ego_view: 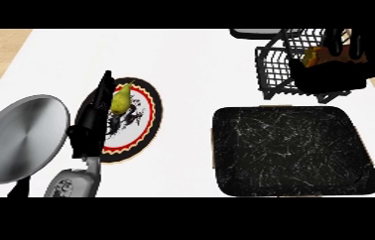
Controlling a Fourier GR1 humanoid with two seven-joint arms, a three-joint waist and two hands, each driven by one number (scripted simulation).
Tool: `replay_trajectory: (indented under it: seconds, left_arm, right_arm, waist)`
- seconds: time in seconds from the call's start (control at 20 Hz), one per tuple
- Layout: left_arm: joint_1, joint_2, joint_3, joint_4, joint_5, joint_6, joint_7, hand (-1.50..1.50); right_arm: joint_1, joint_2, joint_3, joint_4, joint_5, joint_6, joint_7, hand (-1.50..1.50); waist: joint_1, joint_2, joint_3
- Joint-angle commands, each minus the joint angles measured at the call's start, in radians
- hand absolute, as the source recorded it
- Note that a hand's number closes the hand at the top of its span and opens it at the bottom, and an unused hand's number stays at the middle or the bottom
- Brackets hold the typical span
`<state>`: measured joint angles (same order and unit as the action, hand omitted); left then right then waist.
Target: Pick the sweet potato from the tray and place it in the tiered basket
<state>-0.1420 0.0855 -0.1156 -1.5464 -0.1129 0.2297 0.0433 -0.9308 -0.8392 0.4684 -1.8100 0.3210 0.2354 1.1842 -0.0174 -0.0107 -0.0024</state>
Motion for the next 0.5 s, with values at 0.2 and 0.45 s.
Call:
replay_trajectory:
  seconds: [0.2,0.45]
  left_arm:
    - [-0.012,-0.024,-0.015,0.021,-0.017,0.008,-0.008,0.0]
    - [0.039,-0.025,-0.051,-0.032,-0.032,-0.006,-0.017,0.0]
  right_arm:
    - [-0.051,0.03,-0.126,0.114,-0.021,0.054,0.122,1.5]
    - [-0.095,0.075,-0.124,0.267,0.08,0.029,0.046,1.5]
  waist:
    - [0.015,0.009,0.001]
    - [0.032,0.011,0.001]
